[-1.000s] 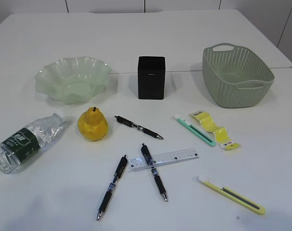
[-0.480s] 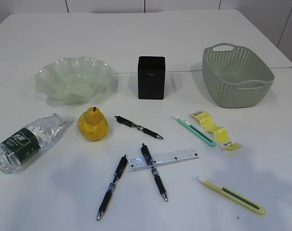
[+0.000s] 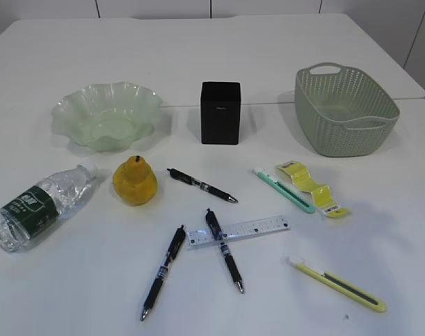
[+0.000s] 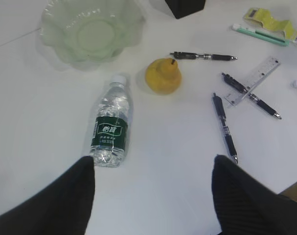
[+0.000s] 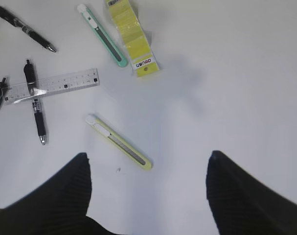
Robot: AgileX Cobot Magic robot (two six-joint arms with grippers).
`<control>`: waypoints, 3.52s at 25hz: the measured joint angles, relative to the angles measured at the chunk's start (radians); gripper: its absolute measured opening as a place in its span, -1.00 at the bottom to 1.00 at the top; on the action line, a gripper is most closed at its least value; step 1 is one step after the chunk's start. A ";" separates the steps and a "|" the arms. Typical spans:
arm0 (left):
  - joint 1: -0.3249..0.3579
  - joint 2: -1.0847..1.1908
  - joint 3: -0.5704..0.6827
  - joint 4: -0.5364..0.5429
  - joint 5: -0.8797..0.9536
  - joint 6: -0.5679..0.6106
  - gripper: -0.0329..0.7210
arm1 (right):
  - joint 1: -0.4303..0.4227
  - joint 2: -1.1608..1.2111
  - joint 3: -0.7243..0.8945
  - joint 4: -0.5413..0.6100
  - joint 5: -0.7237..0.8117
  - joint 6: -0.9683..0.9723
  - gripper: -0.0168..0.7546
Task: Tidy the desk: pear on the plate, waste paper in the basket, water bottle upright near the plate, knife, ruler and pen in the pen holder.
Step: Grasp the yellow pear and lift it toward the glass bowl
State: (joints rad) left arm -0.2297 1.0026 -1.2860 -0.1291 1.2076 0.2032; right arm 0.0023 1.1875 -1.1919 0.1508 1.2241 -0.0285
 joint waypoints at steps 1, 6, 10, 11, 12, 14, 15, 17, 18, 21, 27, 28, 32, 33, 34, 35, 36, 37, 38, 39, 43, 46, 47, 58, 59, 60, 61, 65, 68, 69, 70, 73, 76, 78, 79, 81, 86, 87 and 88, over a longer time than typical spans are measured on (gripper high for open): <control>-0.014 0.034 -0.022 0.000 0.009 0.010 0.48 | 0.000 0.010 0.000 0.003 -0.008 -0.004 0.52; -0.086 0.265 -0.145 0.000 0.039 0.063 0.49 | 0.000 0.054 -0.005 0.054 -0.037 -0.021 0.52; -0.125 0.445 -0.261 0.021 0.039 0.074 0.60 | 0.000 0.078 -0.009 0.067 -0.046 -0.034 0.52; -0.126 0.488 -0.286 0.024 0.039 0.074 0.63 | 0.000 0.080 -0.010 0.067 -0.053 -0.035 0.52; -0.129 0.523 -0.306 0.024 0.039 0.074 0.66 | 0.000 0.085 -0.010 0.067 -0.060 -0.036 0.52; -0.131 0.600 -0.345 0.020 0.039 0.074 0.68 | 0.000 0.094 -0.010 0.067 -0.075 -0.036 0.52; -0.134 0.630 -0.360 0.013 0.039 0.074 0.68 | 0.000 0.099 -0.010 0.067 -0.081 -0.036 0.52; -0.136 0.698 -0.383 0.005 0.038 0.074 0.68 | 0.000 0.114 -0.010 0.067 -0.090 -0.037 0.52; -0.136 0.730 -0.393 0.002 0.038 0.074 0.68 | 0.000 0.120 -0.010 0.067 -0.090 -0.039 0.52; -0.136 0.809 -0.424 0.002 0.036 0.074 0.68 | 0.000 0.147 -0.010 0.064 -0.090 -0.044 0.52; -0.136 0.900 -0.478 0.000 0.031 0.074 0.65 | 0.000 0.183 -0.010 0.073 -0.123 -0.046 0.52; -0.136 0.911 -0.484 0.000 0.031 0.074 0.65 | 0.000 0.187 -0.010 0.075 -0.134 -0.048 0.52; -0.136 0.951 -0.490 0.000 0.030 0.074 0.64 | 0.000 0.196 -0.010 0.076 -0.158 -0.048 0.52; -0.136 0.961 -0.490 0.000 0.030 0.074 0.64 | 0.000 0.198 -0.010 0.076 -0.160 -0.049 0.52; -0.136 0.974 -0.490 -0.001 0.030 0.074 0.64 | 0.000 0.200 -0.010 0.076 -0.161 -0.049 0.52; -0.136 0.986 -0.490 -0.004 0.030 0.074 0.64 | 0.000 0.202 -0.010 0.076 -0.161 -0.049 0.52; -0.136 0.996 -0.490 -0.008 0.027 0.074 0.64 | 0.000 0.202 -0.010 0.076 -0.161 -0.049 0.52; -0.136 1.003 -0.490 -0.012 0.023 0.074 0.64 | 0.000 0.202 -0.010 0.076 -0.162 -0.049 0.52; -0.138 1.012 -0.490 -0.014 0.016 0.074 0.64 | 0.000 0.202 -0.010 0.078 -0.162 -0.049 0.52; -0.140 1.021 -0.490 -0.014 0.007 0.074 0.64 | 0.000 0.202 -0.010 0.077 -0.163 -0.049 0.52; -0.160 1.058 -0.490 -0.019 -0.002 0.074 0.64 | 0.000 0.204 -0.010 0.077 -0.170 -0.049 0.52; -0.175 1.084 -0.490 -0.016 -0.011 0.074 0.63 | 0.000 0.204 -0.010 0.077 -0.173 -0.049 0.52; -0.180 1.088 -0.490 -0.012 -0.017 0.074 0.63 | 0.000 0.204 -0.010 0.077 -0.174 -0.051 0.52; -0.183 1.135 -0.490 0.037 -0.071 0.074 0.63 | 0.000 0.204 -0.010 0.077 -0.185 -0.051 0.52; -0.183 1.142 -0.490 0.037 -0.074 0.074 0.63 | 0.000 0.204 -0.010 0.077 -0.185 -0.051 0.52; -0.183 1.148 -0.490 0.037 -0.078 0.074 0.63 | 0.000 0.204 -0.010 0.077 -0.187 -0.051 0.52; -0.183 1.151 -0.490 0.038 -0.081 0.074 0.63 | 0.000 0.204 -0.010 0.077 -0.187 -0.051 0.52; -0.183 1.162 -0.490 0.038 -0.100 0.074 0.63 | 0.000 0.204 -0.010 0.077 -0.187 -0.051 0.52; -0.183 1.165 -0.490 0.048 -0.102 0.074 0.63 | 0.000 0.204 -0.010 0.077 -0.187 -0.051 0.52; -0.183 1.165 -0.490 0.054 -0.101 0.074 0.63 | 0.000 0.204 -0.010 0.077 -0.187 -0.051 0.52; -0.183 1.168 -0.490 0.060 -0.101 0.074 0.63 | 0.000 0.204 -0.010 0.077 -0.187 -0.051 0.52; -0.183 1.169 -0.490 0.070 -0.101 0.074 0.63 | 0.000 0.204 -0.010 0.077 -0.193 -0.051 0.52; -0.183 1.169 -0.490 0.070 -0.102 0.074 0.63 | 0.000 0.204 -0.010 0.077 -0.193 -0.051 0.52; -0.183 1.169 -0.490 0.071 -0.102 0.074 0.63 | 0.000 0.204 -0.010 0.077 -0.193 -0.051 0.52; -0.183 1.169 -0.490 0.071 -0.102 0.074 0.63 | 0.000 0.204 -0.010 0.077 -0.193 -0.051 0.52; -0.183 1.169 -0.490 0.071 -0.102 0.074 0.63 | 0.000 0.204 -0.010 0.077 -0.195 -0.051 0.52; -0.183 1.169 -0.490 0.072 -0.102 0.074 0.63 | 0.000 0.204 -0.010 0.077 -0.195 -0.051 0.52; -0.183 1.169 -0.490 0.072 -0.102 0.074 0.63 | 0.000 0.204 -0.010 0.077 -0.195 -0.051 0.52; -0.183 1.171 -0.490 0.072 -0.102 0.074 0.63 | 0.000 0.204 -0.010 0.077 -0.195 -0.051 0.52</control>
State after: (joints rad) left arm -0.4129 2.1740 -1.7761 -0.0568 1.1055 0.2772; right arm 0.0023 1.3915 -1.2017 0.2282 1.0292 -0.0797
